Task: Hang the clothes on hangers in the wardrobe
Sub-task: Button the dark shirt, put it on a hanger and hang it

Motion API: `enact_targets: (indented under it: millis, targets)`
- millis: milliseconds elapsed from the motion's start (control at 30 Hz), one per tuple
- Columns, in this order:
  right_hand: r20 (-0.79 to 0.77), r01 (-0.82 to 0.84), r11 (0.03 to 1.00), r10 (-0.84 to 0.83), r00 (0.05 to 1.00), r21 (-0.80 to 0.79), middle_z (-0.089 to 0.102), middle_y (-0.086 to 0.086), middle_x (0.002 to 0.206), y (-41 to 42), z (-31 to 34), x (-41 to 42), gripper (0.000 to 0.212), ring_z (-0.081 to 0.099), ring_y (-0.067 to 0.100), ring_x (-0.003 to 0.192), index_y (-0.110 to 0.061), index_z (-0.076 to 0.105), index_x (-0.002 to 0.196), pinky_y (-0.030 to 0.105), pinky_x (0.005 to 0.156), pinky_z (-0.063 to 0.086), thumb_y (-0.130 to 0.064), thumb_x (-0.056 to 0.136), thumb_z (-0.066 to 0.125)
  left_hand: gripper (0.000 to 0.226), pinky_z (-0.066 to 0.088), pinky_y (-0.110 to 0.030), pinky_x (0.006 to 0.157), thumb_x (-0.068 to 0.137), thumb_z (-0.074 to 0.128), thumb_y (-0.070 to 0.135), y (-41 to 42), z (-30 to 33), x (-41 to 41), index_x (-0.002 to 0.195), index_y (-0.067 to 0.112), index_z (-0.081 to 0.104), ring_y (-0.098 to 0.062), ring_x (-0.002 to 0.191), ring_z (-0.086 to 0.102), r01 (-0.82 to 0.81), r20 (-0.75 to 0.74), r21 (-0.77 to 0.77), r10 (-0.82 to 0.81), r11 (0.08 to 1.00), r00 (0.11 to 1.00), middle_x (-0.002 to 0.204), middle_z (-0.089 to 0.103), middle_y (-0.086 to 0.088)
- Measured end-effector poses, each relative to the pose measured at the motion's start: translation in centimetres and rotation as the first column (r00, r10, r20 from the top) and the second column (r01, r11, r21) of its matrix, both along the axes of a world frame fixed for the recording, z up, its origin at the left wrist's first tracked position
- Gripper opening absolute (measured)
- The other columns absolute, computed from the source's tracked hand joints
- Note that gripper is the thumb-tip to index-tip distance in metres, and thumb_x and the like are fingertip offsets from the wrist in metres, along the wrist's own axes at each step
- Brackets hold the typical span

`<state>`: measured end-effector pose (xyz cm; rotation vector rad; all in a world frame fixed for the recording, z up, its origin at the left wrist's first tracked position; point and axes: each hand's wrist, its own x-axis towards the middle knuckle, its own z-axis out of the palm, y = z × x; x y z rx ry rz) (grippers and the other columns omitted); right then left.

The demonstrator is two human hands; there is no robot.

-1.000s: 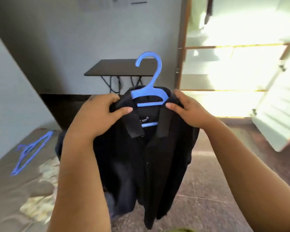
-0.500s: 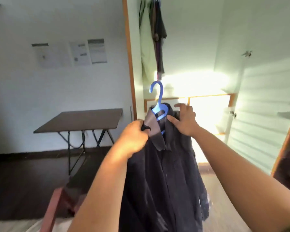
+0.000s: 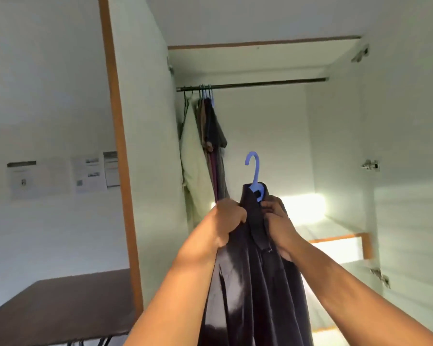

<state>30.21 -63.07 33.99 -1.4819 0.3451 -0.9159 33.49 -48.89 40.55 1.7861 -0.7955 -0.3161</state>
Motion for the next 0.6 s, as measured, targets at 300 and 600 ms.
enact_targets:
  millis: [300, 600]
  targets:
    - [0.167, 0.153, 0.949, -0.109, 0.980, -0.275, 0.052, 0.002, 0.120, -16.5, 7.1, 13.3, 0.052, 0.056, 0.019, 0.103, -0.036, 0.041, 0.117, 0.044, 0.091, 0.050, -0.019, 0.069, 0.052, 0.020, 0.056, -0.047, 0.079, 0.076, 0.053, -0.009, -18.5, 11.2, 15.4, 0.091, -0.003, 0.065, -0.040, 0.092, 0.063, -0.134, 0.023, -0.244, 0.144, 0.960, 0.989, 0.107, 0.063, -0.028]
    - [0.291, 0.226, 0.645, -0.006, 0.957, -0.730, 0.058, 0.003, 0.109, -24.8, 14.3, 28.0, 0.058, 0.056, 0.019, 0.104, -0.018, 0.045, 0.127, 0.036, 0.093, 0.046, -0.063, 0.092, 0.038, 0.032, 0.045, -0.032, 0.069, 0.086, 0.058, -0.005, -30.8, 20.9, 27.5, 0.118, -0.007, 0.057, -0.026, 0.082, 0.055, -0.333, 0.350, -0.228, 0.396, 0.915, 0.849, 0.092, 0.058, -0.020]
